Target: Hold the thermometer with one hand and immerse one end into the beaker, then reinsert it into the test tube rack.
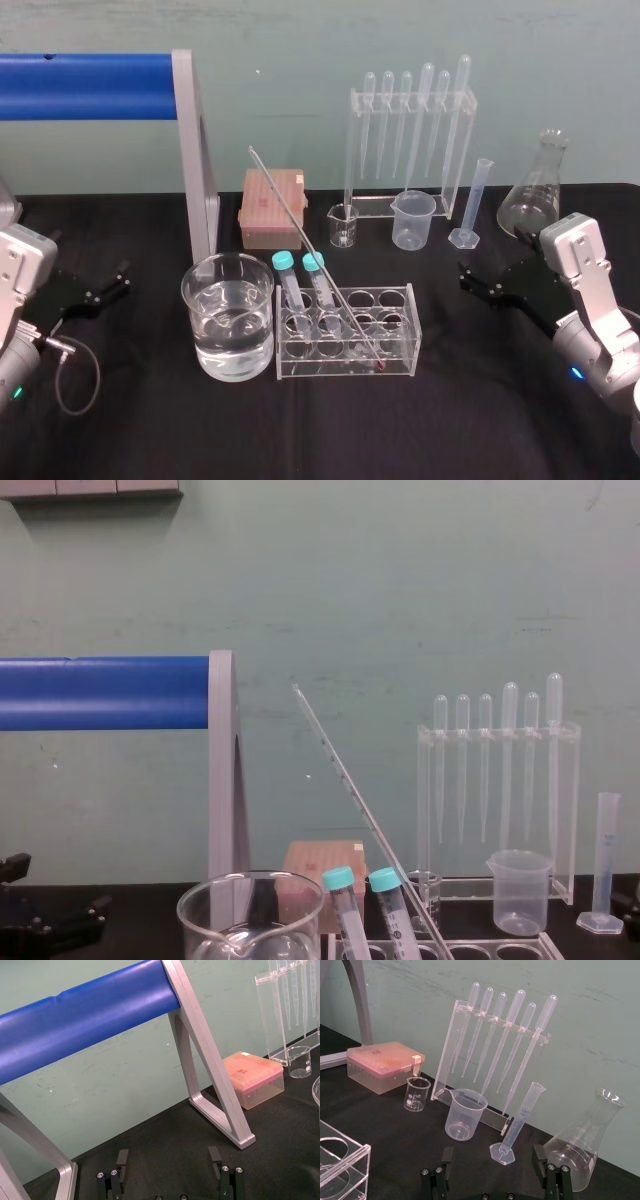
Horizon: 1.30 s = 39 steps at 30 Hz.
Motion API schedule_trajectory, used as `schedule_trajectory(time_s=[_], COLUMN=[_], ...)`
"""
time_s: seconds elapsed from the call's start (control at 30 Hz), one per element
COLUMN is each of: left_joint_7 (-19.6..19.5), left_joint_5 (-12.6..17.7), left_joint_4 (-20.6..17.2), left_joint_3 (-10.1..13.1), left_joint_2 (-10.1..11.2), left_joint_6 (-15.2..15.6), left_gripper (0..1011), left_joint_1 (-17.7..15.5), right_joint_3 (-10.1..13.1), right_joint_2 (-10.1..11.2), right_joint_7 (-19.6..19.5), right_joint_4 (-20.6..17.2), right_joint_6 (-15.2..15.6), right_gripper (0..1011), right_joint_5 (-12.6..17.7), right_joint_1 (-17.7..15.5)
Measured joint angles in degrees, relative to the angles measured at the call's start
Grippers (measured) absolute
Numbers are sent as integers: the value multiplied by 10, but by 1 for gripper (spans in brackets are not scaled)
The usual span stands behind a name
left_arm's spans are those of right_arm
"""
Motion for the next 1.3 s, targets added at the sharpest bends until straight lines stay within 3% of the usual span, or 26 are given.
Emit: schedule_trajectory(time_s=[0.17,0.4,0.43,0.53,0.73,0.9,1.17,1.3], left_joint_7=[0,0,0,0,0,0,0,0], left_joint_5=[0,0,0,0,0,0,0,0], left_joint_4=[0,0,0,0,0,0,0,0], left_joint_3=[0,0,0,0,0,0,0,0], left_joint_2=[0,0,0,0,0,0,0,0], left_joint_6=[0,0,0,0,0,0,0,0], left_gripper=[1008,1008,1008,1008,1008,1008,1008,1008], left_joint_1=[0,0,0,0,0,0,0,0], right_joint_3=[4,37,37,45,49,30,-36,-54], right_joint_2=[1,7,7,16,25,16,-42,-66], right_joint_7=[16,129,129,183,253,289,317,319], right_joint_4=[-5,-75,-75,-121,-173,-174,-95,-61], right_joint_6=[7,67,67,97,122,126,148,160], right_gripper=[1003,1003,1003,1003,1003,1003,1003,1003], right_joint_5=[3,115,115,158,194,188,139,123], right_joint_1=[2,-9,-9,-17,-19,10,106,138])
